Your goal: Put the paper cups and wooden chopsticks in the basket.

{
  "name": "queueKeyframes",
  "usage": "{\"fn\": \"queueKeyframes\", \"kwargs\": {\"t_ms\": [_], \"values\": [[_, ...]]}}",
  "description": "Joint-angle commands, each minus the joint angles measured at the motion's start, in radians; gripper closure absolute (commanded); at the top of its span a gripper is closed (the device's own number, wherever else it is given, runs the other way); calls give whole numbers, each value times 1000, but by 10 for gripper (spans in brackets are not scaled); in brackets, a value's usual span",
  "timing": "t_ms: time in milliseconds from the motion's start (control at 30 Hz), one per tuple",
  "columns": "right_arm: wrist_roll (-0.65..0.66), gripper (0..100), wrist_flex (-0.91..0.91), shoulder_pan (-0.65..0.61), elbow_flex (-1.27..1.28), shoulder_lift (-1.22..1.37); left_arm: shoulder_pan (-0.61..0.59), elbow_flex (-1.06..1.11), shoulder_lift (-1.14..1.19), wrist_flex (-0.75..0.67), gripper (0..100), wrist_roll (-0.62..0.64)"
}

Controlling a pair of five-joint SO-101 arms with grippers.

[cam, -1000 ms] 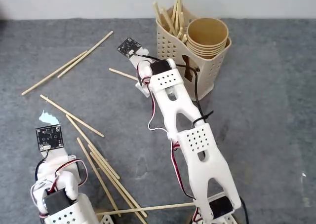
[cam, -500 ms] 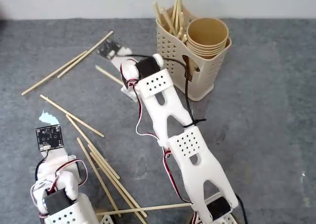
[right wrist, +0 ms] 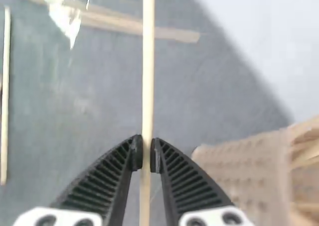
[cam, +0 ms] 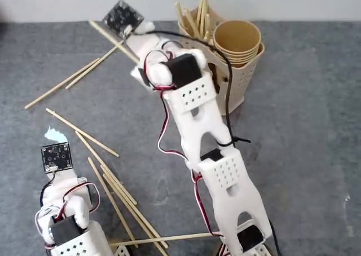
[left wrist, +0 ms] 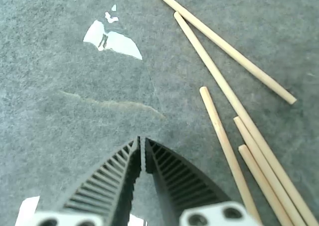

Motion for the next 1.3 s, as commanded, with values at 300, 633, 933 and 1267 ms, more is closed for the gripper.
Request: {"fn": "queueKeyframes", "kwargs": {"t_ms": [300,633,933,1267], "values": [[-224,991,-252,127,-58,-189,5,-8,-17,3,986,-3],[-269,991,-113,102,-58,-318,5,-8,-17,3,986,-3],[-308,991,93,76,-58,-440,5,-8,-17,3,986,-3],[-319,991,156,67,-54,-544,5,-8,-17,3,986,-3]]}}
